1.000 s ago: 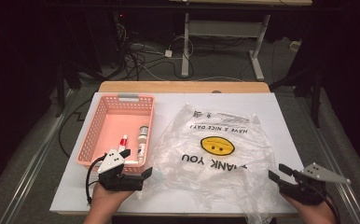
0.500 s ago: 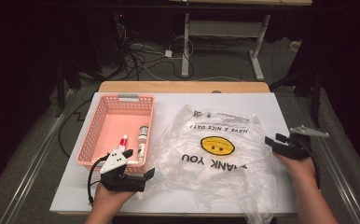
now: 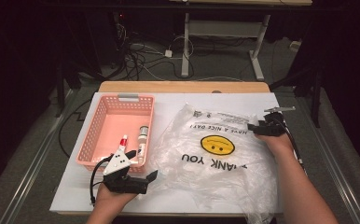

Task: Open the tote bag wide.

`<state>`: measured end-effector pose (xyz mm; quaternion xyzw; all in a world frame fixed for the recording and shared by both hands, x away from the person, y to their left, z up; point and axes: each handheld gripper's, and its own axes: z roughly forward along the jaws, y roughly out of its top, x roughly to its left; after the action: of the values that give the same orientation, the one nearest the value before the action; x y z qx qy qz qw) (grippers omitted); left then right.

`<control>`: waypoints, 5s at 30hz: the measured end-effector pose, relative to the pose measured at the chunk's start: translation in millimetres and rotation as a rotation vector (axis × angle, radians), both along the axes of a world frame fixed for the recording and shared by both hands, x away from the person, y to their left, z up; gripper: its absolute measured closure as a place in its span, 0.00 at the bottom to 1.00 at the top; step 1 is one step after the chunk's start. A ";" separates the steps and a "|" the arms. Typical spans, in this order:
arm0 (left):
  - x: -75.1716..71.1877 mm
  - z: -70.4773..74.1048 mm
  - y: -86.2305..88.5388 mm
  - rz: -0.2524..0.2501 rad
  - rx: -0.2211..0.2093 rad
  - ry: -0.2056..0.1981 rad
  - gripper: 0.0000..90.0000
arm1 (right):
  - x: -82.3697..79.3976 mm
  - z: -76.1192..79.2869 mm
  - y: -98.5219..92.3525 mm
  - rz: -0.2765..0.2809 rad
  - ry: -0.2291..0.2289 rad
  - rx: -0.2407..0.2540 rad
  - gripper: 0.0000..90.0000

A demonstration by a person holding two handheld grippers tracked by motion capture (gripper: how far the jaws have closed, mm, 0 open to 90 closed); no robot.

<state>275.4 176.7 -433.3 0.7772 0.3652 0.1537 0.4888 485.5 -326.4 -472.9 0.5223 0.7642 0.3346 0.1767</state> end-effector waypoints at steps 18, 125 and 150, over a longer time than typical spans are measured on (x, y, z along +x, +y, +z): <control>-2.8 4.0 -5.3 0.007 0.015 -0.009 0.00 | -21.7 8.9 -9.2 -0.027 -0.108 -0.032 1.00; -1.3 2.9 -2.2 0.011 -0.001 0.010 0.00 | -140.0 40.0 119.2 0.391 -0.237 0.128 0.16; 0.5 -1.6 -2.7 0.017 0.018 0.005 0.00 | -134.7 -2.8 136.9 0.525 -0.034 -0.090 0.61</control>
<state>275.9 174.0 -434.9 0.7789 0.3715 0.1590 0.4797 350.9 -189.5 -475.7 0.2921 0.8845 0.3434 0.1200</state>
